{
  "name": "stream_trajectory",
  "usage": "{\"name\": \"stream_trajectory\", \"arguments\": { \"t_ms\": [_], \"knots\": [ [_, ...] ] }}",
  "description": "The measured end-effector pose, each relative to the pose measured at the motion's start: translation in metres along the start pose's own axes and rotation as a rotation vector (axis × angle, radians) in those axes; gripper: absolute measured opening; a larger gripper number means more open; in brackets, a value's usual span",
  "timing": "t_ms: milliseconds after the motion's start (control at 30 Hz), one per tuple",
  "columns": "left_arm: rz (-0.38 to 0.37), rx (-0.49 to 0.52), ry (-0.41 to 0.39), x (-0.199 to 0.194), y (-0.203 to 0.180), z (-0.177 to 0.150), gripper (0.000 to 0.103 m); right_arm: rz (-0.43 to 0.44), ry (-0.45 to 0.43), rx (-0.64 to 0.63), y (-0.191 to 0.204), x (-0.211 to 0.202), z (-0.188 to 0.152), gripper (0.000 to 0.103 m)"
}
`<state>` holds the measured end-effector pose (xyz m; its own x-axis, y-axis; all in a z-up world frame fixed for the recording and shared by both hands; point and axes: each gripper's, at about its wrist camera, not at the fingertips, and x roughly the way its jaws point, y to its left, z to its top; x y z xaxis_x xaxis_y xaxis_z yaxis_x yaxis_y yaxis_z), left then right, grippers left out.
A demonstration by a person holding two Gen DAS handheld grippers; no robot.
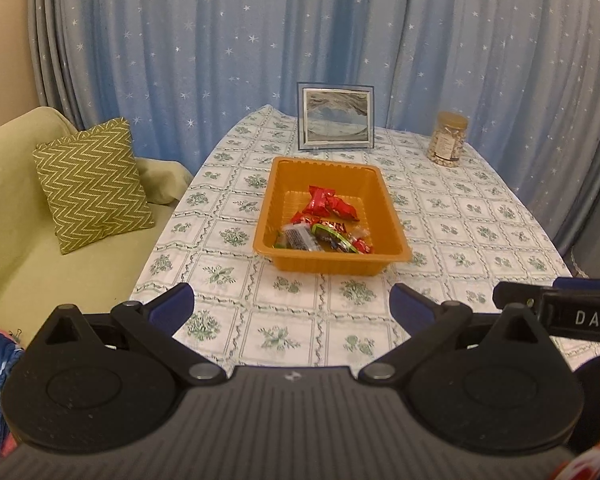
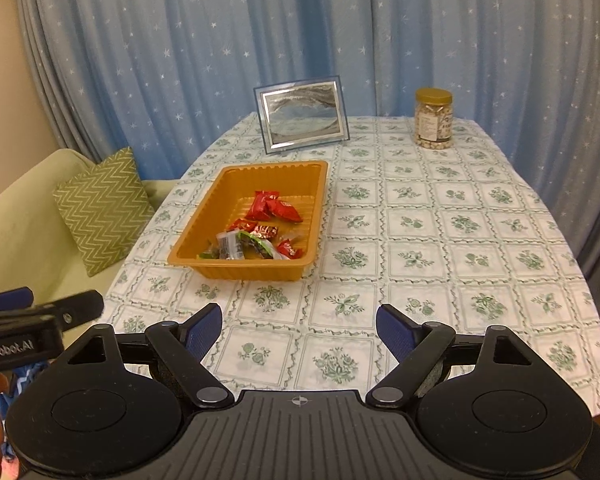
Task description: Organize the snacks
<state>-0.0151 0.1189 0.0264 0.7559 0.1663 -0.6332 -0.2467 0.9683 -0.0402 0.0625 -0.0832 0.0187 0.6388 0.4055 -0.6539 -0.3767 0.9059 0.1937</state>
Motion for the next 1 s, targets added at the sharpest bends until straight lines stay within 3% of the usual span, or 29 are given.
{"name": "stream_trajectory", "arguments": {
  "t_ms": [433,1000],
  "knots": [
    [0.017,0.014,-0.004,-0.029,-0.013,-0.007,0.103,-0.014,-0.056,-0.029,0.005,-0.04,-0.014,0.085],
    [0.03,0.037,-0.021,-0.033,-0.017,-0.01,0.103,-0.018,-0.07,-0.027,0.002,-0.047,-0.017,0.085]
  ]
}}
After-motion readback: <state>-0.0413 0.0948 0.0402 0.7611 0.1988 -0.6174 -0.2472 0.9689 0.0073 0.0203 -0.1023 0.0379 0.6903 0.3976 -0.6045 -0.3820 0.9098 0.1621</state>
